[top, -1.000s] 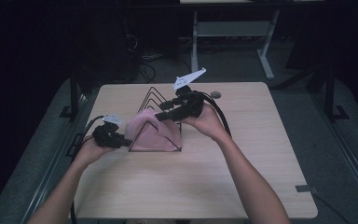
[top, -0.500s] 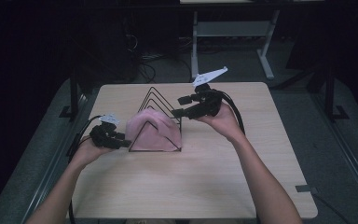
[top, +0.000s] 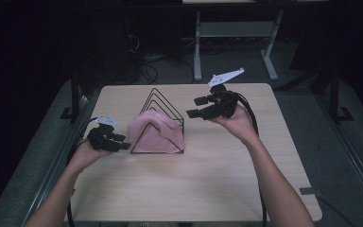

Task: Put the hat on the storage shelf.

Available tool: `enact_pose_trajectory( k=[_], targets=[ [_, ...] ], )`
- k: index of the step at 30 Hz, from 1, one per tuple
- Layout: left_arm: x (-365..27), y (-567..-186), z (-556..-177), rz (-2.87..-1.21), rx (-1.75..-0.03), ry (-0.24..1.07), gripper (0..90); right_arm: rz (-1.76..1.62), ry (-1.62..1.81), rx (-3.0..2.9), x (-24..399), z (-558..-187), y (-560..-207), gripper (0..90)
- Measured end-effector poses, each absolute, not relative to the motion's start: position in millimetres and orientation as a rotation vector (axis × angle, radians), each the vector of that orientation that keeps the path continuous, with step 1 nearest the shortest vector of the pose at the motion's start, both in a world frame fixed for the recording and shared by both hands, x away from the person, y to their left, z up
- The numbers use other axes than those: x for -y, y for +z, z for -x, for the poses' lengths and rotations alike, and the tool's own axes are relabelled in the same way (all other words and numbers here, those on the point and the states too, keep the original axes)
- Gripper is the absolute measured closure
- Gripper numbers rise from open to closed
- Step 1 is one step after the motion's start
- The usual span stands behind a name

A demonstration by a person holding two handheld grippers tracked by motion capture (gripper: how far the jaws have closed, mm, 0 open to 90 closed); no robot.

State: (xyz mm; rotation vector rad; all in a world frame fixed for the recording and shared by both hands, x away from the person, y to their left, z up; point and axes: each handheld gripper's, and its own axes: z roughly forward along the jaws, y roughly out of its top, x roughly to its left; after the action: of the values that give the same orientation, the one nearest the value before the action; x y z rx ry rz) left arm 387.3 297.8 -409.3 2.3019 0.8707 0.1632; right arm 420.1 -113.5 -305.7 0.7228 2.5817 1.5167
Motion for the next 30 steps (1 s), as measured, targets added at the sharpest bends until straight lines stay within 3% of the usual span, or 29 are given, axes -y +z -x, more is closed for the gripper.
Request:
enact_pose_trajectory(
  k=[30],
  targets=[
    [-296, -402, -380, -2.289, -0.875, 0.187, 37.1, -0.982, 1.455, -2.431, 199, -402, -322, 22.2]
  ],
)
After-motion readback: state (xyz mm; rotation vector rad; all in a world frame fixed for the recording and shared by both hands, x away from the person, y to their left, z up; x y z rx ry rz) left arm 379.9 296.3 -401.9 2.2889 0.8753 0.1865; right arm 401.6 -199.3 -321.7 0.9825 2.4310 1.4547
